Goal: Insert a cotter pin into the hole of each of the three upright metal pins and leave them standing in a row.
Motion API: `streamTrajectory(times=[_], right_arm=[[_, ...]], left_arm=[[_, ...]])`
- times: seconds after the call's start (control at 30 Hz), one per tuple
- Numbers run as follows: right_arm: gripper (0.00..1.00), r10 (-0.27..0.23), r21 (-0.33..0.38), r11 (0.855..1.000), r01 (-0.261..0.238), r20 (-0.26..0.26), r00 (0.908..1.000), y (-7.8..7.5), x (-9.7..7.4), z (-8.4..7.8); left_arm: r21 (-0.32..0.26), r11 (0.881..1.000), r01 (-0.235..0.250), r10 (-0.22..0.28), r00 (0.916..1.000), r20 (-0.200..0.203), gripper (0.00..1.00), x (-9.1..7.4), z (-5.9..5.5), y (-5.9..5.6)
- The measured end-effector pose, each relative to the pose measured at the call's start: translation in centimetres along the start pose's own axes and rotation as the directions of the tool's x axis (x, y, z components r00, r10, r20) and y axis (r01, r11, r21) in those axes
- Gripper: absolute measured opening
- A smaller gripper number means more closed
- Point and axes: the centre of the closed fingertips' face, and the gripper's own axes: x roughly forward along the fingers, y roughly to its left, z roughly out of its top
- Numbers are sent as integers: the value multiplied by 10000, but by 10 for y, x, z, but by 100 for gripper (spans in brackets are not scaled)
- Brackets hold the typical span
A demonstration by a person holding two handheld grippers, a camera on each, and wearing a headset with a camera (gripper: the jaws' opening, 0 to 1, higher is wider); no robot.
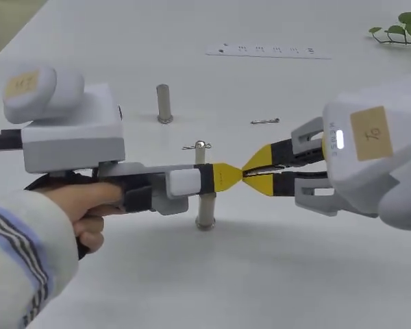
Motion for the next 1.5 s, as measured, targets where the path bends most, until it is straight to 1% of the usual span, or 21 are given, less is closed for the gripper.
streamTrajectory(times=[0.1,0.2,0.4,0.53,0.67,0.73,0.87,0.9,0.93,0.97,1.0,1.03,1.07,1.17,1.2,1.27,1.3,1.33,1.4,1.47,1.5], right_arm=[[3,88,-23,10000,-88,3,10000,2,1,0],[3,131,-42,9999,-131,8,9999,2,2,0],[3,85,20,10000,-85,83,9999,-1,2,1],[4,170,259,9995,-173,122,9998,-1,3,1],[16,123,373,9992,-131,207,9997,-2,4,1],[16,137,441,9989,-147,221,9997,-2,4,0],[17,326,832,9960,-337,153,9994,0,3,-5],[19,554,1348,9891,-588,284,9981,3,3,-7],[20,815,1822,9793,-884,451,9957,7,3,-6],[21,1215,2390,9617,-1341,667,9904,13,2,-6],[23,1384,3108,9360,-1653,1068,9846,16,2,-4],[23,1496,3414,9213,-1861,1305,9801,17,1,-3],[22,1677,3825,8988,-2139,1507,9742,19,0,-4],[22,1816,4430,8601,-2531,1978,9633,21,0,-4],[22,1862,4577,8475,-2689,2181,9580,21,-1,-2],[21,1947,4756,8303,-2906,2411,9508,22,-1,-1],[21,2053,4841,8197,-3062,2508,9460,24,0,-1],[21,2298,4970,7978,-3415,2730,9342,29,0,2],[20,2366,4954,7926,-3555,2875,9281,31,0,6],[19,2545,5013,7755,-3837,3079,9167,36,-1,11],[18,2574,5015,7732,-3881,3111,9149,37,0,12]], left_arm=[[146,9999,-13,16,9998,-208,1,0,-3,0],[177,9998,-81,86,9996,-283,0,0,-3,1],[39,9999,-105,106,9998,-161,0,-2,0,1],[84,9999,-134,135,9999,-90,0,-2,1,2],[147,9998,-137,138,9999,-79,0,-4,2,3],[177,9998,-113,114,9999,-73,0,-5,2,3],[553,9985,22,-19,10000,-54,0,-9,4,1],[711,9975,49,-43,10000,-85,0,-10,4,1],[1110,9936,197,-173,9996,-225,0,-12,2,-1],[1341,9907,232,-202,9995,-239,0,-12,2,-1],[1633,9860,329,-281,9991,-312,0,-14,0,-2],[2011,9784,472,-392,9983,-439,0,-16,-2,-4],[2335,9706,589,-475,9974,-540,0,-18,-3,-6],[2965,9510,876,-685,9949,-742,0,-23,-6,-10],[2974,9502,928,-718,9941,-807,0,-24,-7,-10],[3261,9391,1087,-782,9914,-1054,0,-26,-11,-11],[3498,9286,1237,-862,9889,-1209,0,-27,-13,-12],[3638,9225,1293,-865,9875,-1318,0,-28,-15,-12],[4047,9024,1477,-925,9839,-1528,0,-29,-18,-13],[4467,8779,1725,-1101,9806,-1623,0,-30,-20,-17],[4625,8683,1794,-1150,9797,-1641,0,-30,-20,-18]])
